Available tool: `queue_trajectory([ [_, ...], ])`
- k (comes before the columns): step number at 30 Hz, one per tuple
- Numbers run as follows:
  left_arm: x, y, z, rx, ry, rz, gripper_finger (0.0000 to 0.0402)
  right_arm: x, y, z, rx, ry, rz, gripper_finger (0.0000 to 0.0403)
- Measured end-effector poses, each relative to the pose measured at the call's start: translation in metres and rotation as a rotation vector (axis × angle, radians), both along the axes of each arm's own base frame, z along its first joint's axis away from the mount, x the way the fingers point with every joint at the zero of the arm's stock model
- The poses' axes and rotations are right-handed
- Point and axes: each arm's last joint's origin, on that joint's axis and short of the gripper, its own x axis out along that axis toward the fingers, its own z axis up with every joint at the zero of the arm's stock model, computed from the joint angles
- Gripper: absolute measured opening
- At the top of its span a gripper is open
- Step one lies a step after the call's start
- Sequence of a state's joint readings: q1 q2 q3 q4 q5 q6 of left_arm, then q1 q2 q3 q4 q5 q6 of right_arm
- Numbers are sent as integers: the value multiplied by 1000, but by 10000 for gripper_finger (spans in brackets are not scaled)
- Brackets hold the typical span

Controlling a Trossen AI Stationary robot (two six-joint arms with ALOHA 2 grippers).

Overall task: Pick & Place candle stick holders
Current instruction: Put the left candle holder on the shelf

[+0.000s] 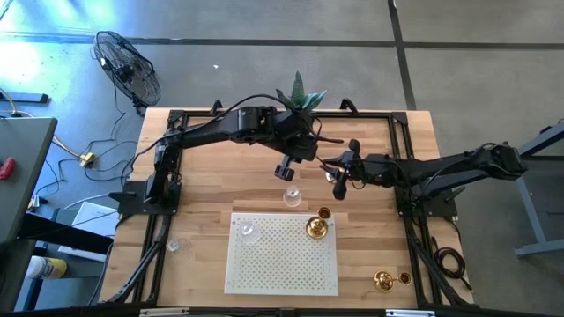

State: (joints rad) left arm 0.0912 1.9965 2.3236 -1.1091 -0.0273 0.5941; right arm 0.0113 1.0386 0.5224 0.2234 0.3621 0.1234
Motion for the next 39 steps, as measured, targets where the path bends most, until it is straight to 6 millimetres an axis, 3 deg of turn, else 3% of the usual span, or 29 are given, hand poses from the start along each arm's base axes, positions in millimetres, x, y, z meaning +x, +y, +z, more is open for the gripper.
queue_trajectory([
  [7,0,0,0,-12,0,-8,6,0,1,0,-8,9,25,11],
  [13,0,0,-1,-15,7,-9,7,0,0,0,4,2,12,24],
  [21,1,-1,1,-68,-22,74,83,0,1,0,4,4,27,8],
  [29,1,-3,2,-63,-30,80,143,0,0,-1,5,7,-12,24],
  [34,-4,-11,10,40,-58,147,168,-1,0,-2,5,16,-12,8],
  [39,-9,-25,19,208,-81,218,182,-1,-1,-2,6,11,-39,20],
])
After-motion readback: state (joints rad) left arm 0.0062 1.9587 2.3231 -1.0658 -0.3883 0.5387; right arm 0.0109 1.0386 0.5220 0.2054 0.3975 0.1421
